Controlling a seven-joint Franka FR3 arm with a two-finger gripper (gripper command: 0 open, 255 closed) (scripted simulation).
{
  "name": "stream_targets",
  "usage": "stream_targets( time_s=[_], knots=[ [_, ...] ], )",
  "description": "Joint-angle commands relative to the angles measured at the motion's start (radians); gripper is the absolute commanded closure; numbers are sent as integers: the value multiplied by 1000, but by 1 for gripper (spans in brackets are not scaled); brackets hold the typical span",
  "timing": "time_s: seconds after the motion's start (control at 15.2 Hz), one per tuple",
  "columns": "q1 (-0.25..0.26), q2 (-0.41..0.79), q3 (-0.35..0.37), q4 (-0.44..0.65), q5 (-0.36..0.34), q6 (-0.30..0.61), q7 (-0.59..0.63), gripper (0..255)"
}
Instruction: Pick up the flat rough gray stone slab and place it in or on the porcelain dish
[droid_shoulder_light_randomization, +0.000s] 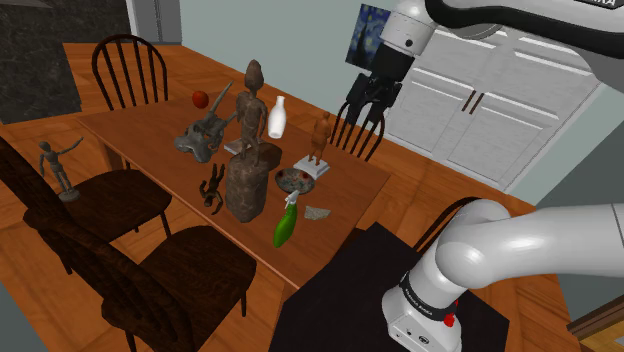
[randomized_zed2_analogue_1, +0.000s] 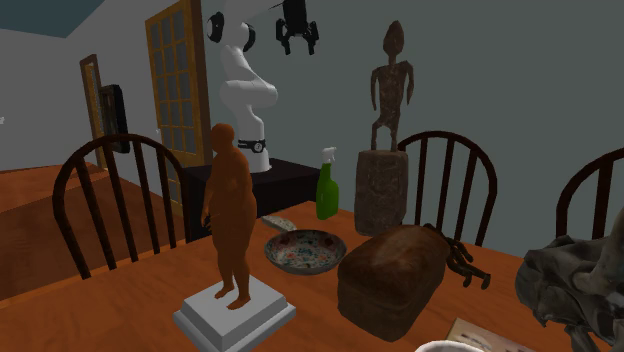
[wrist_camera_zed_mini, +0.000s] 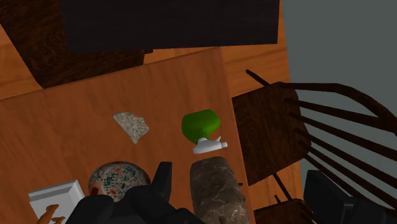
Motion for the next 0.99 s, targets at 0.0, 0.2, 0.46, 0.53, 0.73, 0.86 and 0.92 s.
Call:
stream_targets(
  time_s=[0.0,0.2,0.46,0.53,0.73,0.86,0.92],
  knots=[
    [0,0,0,0,0,0,0,0],
    [-2,17,-23,-81,-16,89,-54,0],
    [-5,62,-55,-173,-36,214,-125,0],
    [-6,78,-63,-193,-41,247,-142,0],
    [-9,135,-89,-244,-55,347,-196,0],
    [-11,182,-107,-271,-63,417,-232,0],
    [-11,208,-116,-283,-67,452,-250,0]
  ],
)
